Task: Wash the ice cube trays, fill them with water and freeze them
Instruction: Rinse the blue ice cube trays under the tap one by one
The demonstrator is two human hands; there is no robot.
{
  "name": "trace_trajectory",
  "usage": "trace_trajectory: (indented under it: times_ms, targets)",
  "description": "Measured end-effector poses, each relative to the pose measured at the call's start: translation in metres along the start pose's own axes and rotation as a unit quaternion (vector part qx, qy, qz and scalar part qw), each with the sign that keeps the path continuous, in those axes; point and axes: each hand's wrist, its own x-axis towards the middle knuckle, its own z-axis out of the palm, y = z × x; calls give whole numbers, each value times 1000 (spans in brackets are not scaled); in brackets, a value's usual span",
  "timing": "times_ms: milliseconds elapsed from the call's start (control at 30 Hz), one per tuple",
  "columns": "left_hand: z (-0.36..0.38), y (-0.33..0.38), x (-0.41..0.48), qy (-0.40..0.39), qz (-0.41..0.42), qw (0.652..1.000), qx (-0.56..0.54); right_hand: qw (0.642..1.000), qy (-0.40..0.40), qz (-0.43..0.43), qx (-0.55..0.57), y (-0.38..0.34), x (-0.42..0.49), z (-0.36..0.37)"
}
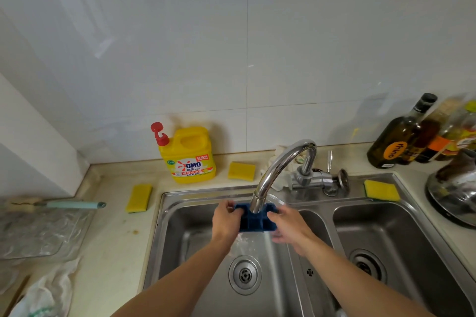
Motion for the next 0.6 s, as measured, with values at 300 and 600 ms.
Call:
trace_trajectory:
  times_ms: [300,600]
  targets:
    - [-18,7,6,49,97,994,23,997,-46,25,63,-3,3,14]
    - [6,-18,9,-18,-84,986,-144,996,43,-61,49,-13,0,-3]
